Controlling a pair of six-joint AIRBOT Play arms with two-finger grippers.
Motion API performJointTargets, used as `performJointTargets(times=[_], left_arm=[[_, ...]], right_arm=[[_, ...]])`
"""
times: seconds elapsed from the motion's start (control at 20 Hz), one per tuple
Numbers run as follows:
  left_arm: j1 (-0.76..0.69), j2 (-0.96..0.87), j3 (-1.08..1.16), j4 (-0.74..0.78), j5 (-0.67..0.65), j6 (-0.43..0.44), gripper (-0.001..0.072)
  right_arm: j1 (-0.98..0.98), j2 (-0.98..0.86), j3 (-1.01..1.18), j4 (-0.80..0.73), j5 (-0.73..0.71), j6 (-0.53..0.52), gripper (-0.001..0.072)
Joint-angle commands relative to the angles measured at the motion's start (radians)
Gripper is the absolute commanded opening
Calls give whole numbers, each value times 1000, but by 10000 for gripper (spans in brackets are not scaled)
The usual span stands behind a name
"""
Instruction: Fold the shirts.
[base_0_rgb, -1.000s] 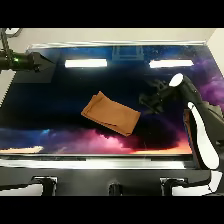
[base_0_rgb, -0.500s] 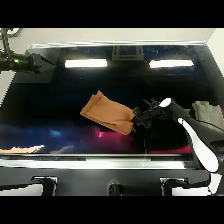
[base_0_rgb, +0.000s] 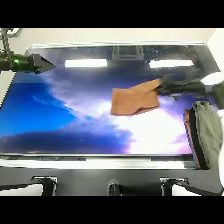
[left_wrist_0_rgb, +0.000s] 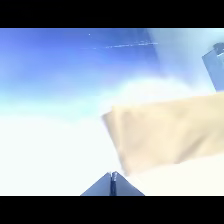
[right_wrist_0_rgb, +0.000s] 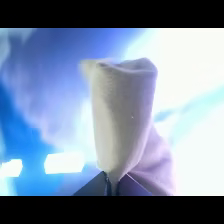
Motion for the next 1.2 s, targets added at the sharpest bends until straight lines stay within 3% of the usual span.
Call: performJointTargets(times=[0.0,0.15,0.35,0.7,0.9,1.15], left_arm=[[1,-1,0,0,0,8,28],[1,-1,0,0,1,8,28],[0,-1,0,0,0,24,28],[0,-2,0,0,0,38,28],[0,-2,0,0,0,49,28],[0,-5,0,0,0,48,28]], right_arm=[[-243,76,186,-153,233,81,44],[-459,91,294,-180,351,81,44],[-680,91,383,-175,395,139,44],[-911,91,487,-153,623,193,44],[-902,126,425,-316,638,196,45],[-832,215,86,-654,639,90,45]])
